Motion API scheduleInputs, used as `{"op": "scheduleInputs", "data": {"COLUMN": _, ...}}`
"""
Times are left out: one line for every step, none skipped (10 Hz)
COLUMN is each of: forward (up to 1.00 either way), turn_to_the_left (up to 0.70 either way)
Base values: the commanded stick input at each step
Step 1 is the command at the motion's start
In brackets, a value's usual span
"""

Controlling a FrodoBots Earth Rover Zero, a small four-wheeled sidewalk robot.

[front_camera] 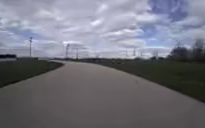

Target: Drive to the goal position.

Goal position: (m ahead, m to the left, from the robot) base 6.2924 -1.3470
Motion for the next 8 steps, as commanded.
{"op": "scheduleInputs", "data": {"forward": 1.0, "turn_to_the_left": 0.0}}
{"op": "scheduleInputs", "data": {"forward": 1.0, "turn_to_the_left": 0.0}}
{"op": "scheduleInputs", "data": {"forward": 1.0, "turn_to_the_left": 0.0}}
{"op": "scheduleInputs", "data": {"forward": 1.0, "turn_to_the_left": 0.0}}
{"op": "scheduleInputs", "data": {"forward": 1.0, "turn_to_the_left": 0.0}}
{"op": "scheduleInputs", "data": {"forward": 1.0, "turn_to_the_left": 0.0}}
{"op": "scheduleInputs", "data": {"forward": 1.0, "turn_to_the_left": 0.0}}
{"op": "scheduleInputs", "data": {"forward": 1.0, "turn_to_the_left": 0.0}}
